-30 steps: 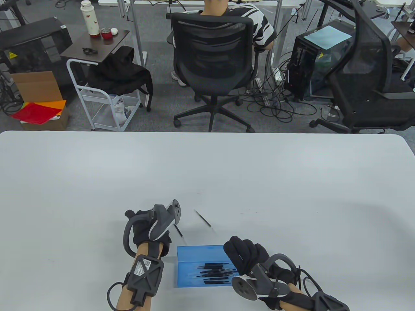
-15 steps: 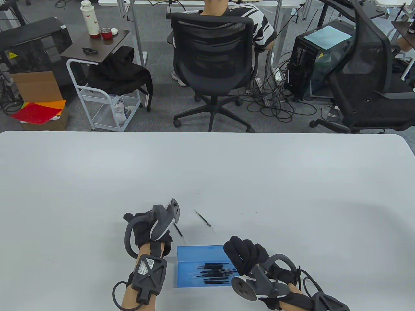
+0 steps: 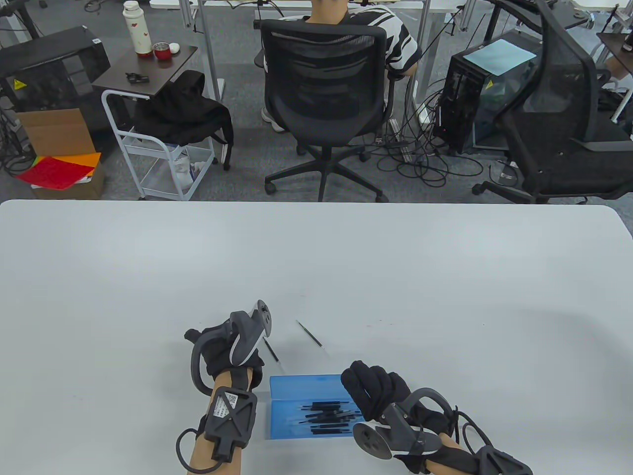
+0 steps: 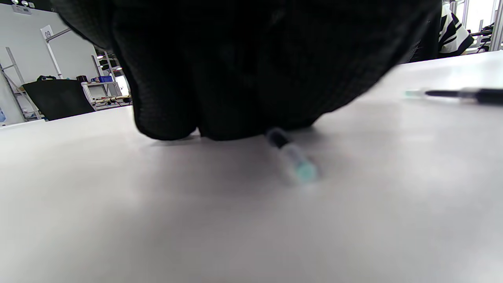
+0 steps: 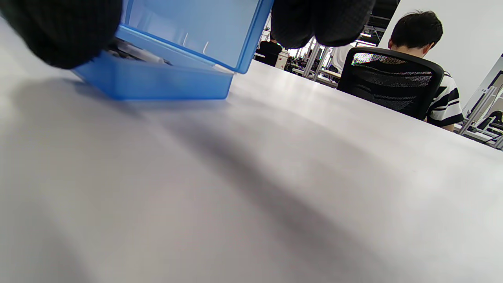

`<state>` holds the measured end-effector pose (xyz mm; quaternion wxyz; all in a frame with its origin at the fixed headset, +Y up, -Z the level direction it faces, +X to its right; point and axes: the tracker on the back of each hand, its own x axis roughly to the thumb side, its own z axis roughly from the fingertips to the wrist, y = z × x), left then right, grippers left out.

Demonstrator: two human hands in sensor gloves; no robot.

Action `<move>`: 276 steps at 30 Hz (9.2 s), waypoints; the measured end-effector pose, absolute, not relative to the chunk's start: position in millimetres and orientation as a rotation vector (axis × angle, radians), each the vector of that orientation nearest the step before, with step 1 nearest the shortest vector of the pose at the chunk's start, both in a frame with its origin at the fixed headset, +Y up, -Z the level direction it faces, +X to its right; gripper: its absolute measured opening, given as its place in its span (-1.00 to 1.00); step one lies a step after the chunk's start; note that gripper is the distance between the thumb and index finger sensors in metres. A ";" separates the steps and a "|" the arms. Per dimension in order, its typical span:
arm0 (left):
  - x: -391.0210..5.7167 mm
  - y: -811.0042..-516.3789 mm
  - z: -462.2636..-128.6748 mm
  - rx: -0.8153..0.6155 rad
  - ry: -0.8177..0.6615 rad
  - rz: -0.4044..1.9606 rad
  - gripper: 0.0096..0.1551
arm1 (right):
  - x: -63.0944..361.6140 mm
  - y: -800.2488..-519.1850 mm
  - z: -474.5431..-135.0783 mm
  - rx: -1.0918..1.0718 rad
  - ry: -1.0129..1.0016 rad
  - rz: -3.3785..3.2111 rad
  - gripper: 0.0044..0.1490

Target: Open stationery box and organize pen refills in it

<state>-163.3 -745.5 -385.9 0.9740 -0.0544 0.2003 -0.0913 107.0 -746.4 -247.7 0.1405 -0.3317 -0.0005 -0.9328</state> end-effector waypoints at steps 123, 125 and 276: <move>-126.5 -718.8 -363.2 -0.021 -0.258 -0.161 -0.46 | 107.7 -746.5 -249.3 -0.961 -0.014 -2.706 0.58; -122.8 -727.1 -368.8 -0.062 -0.278 -0.167 -0.45 | 107.7 -746.5 -249.4 -0.961 -0.014 -2.706 0.58; -91.3 -711.9 -404.9 -0.046 -0.345 -0.111 -0.40 | 108.2 -747.3 -250.4 -0.956 -0.021 -2.714 0.57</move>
